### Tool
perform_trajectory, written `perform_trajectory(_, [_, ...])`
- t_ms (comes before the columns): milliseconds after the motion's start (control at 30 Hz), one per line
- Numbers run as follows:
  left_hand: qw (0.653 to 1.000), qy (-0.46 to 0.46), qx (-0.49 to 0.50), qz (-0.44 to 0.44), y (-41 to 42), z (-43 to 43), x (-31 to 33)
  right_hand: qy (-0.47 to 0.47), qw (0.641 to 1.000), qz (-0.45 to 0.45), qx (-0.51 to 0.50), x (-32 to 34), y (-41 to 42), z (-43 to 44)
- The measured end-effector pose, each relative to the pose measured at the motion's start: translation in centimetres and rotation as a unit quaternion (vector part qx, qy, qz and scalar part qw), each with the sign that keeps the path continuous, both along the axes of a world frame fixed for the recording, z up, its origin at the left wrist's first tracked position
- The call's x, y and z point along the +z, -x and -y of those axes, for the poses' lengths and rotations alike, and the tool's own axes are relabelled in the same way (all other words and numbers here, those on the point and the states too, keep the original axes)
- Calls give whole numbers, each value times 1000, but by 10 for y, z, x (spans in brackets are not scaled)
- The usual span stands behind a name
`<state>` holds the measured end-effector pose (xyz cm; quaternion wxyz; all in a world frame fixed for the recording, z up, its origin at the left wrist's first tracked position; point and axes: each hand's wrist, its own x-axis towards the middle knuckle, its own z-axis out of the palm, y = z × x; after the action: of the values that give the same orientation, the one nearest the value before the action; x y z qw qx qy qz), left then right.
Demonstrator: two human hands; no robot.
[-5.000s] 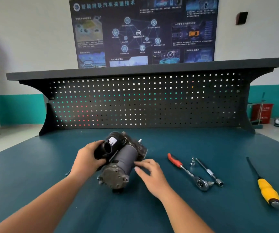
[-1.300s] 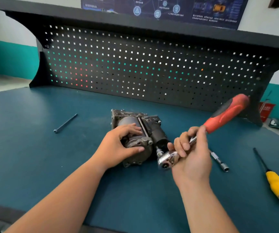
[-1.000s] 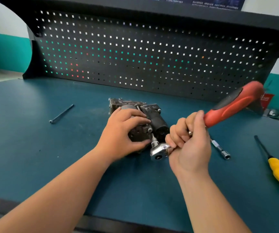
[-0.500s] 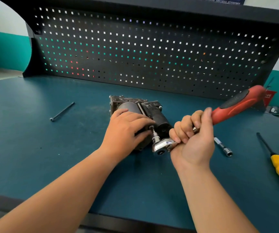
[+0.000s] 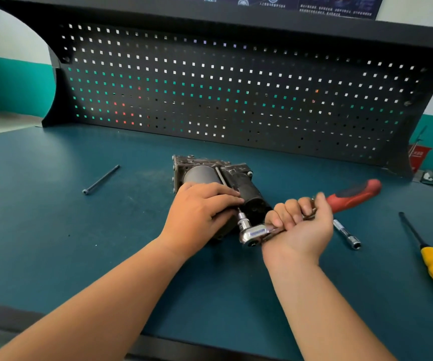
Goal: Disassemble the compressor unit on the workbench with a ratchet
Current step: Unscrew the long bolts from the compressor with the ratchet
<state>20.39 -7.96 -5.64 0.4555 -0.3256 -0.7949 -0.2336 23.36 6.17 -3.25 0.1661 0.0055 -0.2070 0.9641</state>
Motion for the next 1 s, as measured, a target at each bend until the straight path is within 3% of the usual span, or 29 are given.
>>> perform_trajectory(200, [1000,-15,2,-2,2,-2,-1,-27,997,56,-39,5,-1,5])
perform_trajectory(733, [998,-57,4,12,2,-2,-2,167,980,98,-42,-3,3,14])
perform_trajectory(1000, [997,-75,-8,33,2,-2,-1,1,994,82,-72,13,5,16])
